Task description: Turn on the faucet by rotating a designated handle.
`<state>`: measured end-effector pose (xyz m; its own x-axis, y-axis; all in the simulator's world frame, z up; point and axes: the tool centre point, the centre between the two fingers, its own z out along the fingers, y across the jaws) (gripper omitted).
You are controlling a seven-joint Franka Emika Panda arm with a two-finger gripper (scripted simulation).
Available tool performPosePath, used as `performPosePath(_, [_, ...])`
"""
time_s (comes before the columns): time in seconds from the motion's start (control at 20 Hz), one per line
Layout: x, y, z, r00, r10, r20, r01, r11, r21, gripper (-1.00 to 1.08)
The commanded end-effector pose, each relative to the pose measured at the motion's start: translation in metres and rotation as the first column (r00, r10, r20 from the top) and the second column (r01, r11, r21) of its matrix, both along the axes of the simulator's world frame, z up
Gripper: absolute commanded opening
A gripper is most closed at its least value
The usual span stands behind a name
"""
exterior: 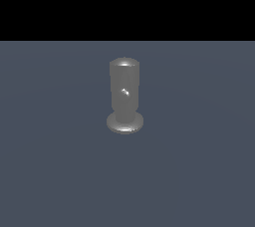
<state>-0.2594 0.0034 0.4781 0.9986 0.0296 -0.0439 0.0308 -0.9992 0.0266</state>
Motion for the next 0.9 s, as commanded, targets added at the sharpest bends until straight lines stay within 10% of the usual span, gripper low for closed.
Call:
performPosePath(0.0, [0.0,0.0,0.0,1.0,0.0,0.0,0.0,1.0,0.0,-1.0])
performPosePath(0.85, [0.007,0.012,-0.067,1.0,-0.004,0.011,0.004,1.0,0.007,-1.0])
